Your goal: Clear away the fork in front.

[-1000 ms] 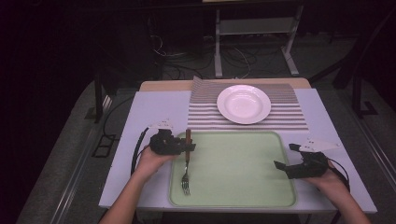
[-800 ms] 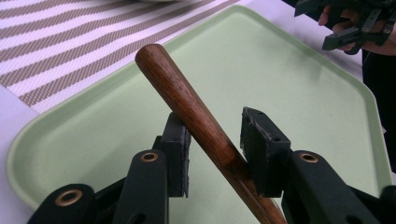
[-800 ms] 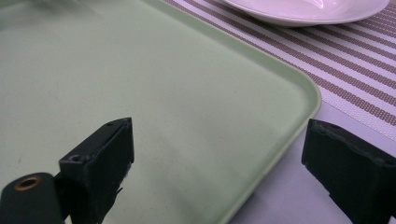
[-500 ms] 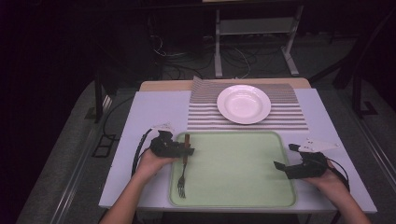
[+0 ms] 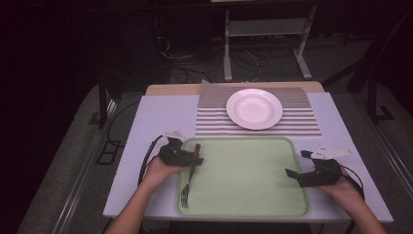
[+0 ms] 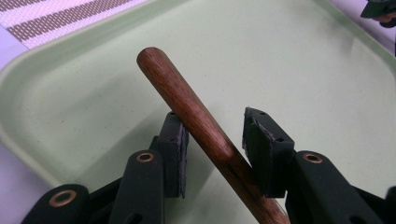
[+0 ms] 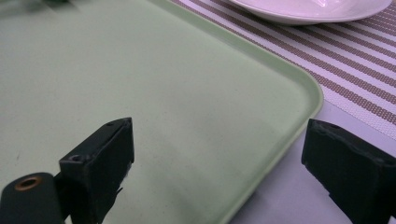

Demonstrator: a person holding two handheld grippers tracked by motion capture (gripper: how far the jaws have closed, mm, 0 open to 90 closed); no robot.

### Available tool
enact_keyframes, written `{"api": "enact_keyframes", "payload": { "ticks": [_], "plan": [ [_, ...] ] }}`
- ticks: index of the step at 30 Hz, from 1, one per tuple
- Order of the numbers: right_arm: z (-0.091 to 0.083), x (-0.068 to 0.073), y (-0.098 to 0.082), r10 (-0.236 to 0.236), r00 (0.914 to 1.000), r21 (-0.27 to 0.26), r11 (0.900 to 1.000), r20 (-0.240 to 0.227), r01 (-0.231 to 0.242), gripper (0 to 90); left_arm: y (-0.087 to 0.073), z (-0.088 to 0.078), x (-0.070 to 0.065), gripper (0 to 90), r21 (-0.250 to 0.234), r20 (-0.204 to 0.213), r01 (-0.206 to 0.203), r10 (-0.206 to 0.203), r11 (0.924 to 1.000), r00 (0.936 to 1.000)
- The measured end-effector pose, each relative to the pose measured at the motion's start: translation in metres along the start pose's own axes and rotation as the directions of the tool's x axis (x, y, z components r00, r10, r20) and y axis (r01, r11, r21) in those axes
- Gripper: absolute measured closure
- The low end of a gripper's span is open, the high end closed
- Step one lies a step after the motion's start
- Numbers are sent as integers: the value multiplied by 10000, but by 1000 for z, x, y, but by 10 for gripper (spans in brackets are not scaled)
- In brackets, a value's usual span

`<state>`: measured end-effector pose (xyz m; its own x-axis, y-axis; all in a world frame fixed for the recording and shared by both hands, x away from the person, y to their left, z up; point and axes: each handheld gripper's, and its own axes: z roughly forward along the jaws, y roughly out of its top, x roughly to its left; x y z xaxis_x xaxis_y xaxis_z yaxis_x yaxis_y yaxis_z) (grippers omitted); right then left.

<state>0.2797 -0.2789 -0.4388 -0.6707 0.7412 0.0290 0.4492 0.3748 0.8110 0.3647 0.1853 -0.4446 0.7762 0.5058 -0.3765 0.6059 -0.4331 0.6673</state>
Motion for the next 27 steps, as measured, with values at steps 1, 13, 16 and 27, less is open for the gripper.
{"api": "enact_keyframes", "payload": {
  "ticks": [1, 13, 16, 27],
  "plan": [
    [0, 0, 0, 8, 10000, -8, 10000, -6, -8, 94, 0, 1, 0, 597, 51, 4, -11, 10, 10000, 10000],
    [0, 0, 0, -2, 10000, -15, 10000, 6, 2, 94, 0, -1, -2, 548, -71, -139, -166, 165, 9998, 9998],
    [0, -1, 0, -4, 10000, -24, 10000, 5, 4, 94, 1, -3, -5, 568, -241, -160, -241, 237, 9994, 9996],
    [-1, -1, 0, -14, 10000, -17, 10000, 8, 14, 94, 8, -6, -35, 721, -629, -87, -1265, 1262, 9900, 9920]
  ]
}}
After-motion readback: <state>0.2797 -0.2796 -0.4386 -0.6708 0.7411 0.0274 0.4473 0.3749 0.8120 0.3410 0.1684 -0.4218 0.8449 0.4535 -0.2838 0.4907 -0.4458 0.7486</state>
